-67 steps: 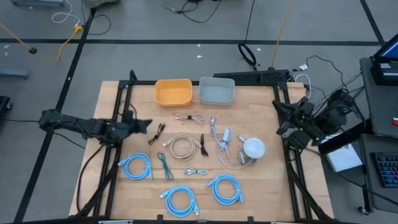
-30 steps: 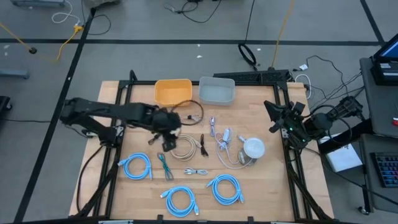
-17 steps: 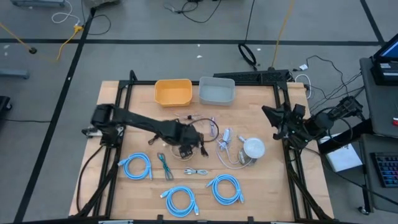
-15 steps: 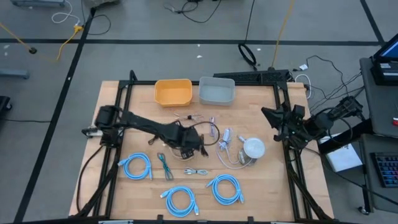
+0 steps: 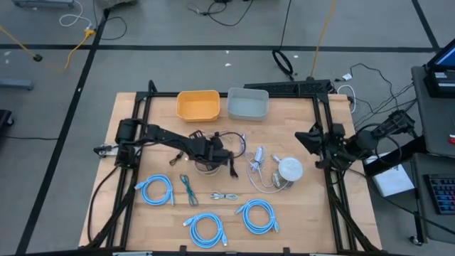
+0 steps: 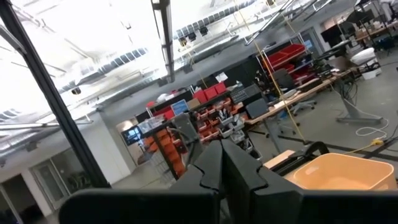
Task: Pick & Place USB Port
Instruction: Put the brown HDMI cable into the yellow bin
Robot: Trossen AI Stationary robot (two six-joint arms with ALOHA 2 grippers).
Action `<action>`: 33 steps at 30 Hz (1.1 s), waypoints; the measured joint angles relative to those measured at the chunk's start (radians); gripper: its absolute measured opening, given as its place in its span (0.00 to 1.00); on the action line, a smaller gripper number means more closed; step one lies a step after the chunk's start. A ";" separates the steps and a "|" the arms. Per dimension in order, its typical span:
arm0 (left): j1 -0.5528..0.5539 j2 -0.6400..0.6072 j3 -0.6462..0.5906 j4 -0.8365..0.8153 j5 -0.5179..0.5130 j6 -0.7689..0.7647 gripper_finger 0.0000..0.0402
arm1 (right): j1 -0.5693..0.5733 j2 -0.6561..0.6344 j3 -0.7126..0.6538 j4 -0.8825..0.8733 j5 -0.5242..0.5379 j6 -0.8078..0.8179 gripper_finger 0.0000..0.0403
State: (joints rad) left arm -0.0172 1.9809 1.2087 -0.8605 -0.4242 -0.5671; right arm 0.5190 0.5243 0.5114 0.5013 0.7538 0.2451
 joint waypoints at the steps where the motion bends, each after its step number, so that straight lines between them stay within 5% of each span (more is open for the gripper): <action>1: 0.008 -0.002 -0.022 0.022 0.031 -0.002 0.51 | 0.000 -0.001 0.000 0.002 0.000 0.004 0.00; 6: 0.014 -0.006 -0.053 0.065 0.076 -0.005 0.42 | 0.000 0.000 0.000 0.003 0.000 0.005 0.00; 11: 0.002 -0.029 -0.056 0.082 0.093 -0.025 0.11 | 0.000 -0.001 0.000 0.004 0.000 0.005 0.00; 21: -0.037 -0.192 -0.065 0.012 0.150 -0.201 0.02 | 0.000 0.000 0.000 0.003 0.000 0.000 0.00; 27: -0.073 -0.380 -0.060 -0.105 -0.010 -0.331 0.02 | 0.000 0.004 0.000 0.003 0.000 -0.006 0.00; 33: -0.020 -0.490 0.029 -0.357 -0.281 -0.366 0.02 | 0.000 0.034 0.000 -0.005 -0.001 0.001 0.00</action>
State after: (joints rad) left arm -0.0373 1.4910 1.2375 -1.2178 -0.7055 -0.9333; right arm 0.5190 0.5580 0.5114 0.4961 0.7532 0.2464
